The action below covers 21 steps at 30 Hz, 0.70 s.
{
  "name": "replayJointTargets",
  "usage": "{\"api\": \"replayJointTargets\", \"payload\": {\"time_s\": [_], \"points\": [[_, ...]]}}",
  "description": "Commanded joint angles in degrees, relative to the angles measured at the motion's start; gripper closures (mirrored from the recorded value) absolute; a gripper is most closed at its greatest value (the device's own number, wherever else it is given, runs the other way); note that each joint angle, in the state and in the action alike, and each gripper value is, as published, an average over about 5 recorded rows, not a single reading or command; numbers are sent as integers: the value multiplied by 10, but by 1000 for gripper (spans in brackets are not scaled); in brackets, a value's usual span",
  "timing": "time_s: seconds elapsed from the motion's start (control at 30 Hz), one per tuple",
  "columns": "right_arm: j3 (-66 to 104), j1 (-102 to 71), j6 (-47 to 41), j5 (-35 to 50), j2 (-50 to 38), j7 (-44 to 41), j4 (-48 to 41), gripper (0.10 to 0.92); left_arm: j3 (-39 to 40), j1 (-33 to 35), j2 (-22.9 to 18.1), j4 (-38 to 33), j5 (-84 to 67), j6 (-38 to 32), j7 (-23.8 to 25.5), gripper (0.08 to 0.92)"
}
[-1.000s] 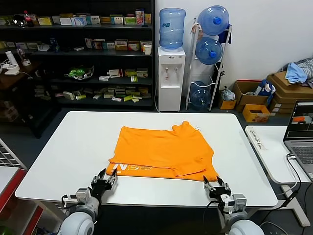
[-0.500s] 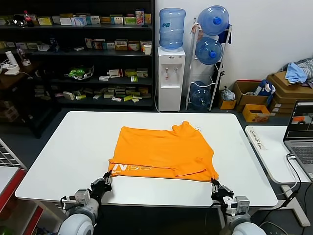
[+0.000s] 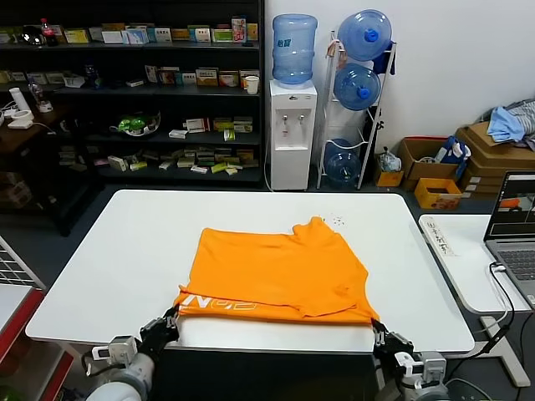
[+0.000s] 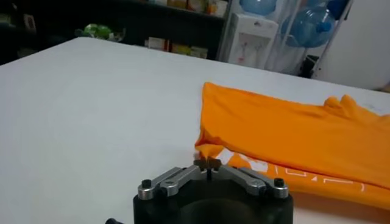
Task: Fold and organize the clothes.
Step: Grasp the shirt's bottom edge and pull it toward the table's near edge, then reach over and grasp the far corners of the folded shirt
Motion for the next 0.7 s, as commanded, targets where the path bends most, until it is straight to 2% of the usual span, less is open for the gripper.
{"api": "replayJointTargets", "payload": {"time_s": [0.03,0.2,0.4,0.57,0.7], "points": [[17,-73,-11,17,-19,16,46,900,-16,95,15,-88,-25,24,-40,906],[14,-52,-25,8,-21,21,53,869,-14,98,13,-91,-18,29,-43,894],[24,17,-23,14,-57,25,72,705,-28,59,40,-85,-17,26,-44,746],[7,162,-20,42,-76,29,36,566,-50,-18,75,-57,-24,8,-27,599],[-47,318,-29,68,-63,39,-51,445,-26,-134,84,6,-30,-9,0,486]]}}
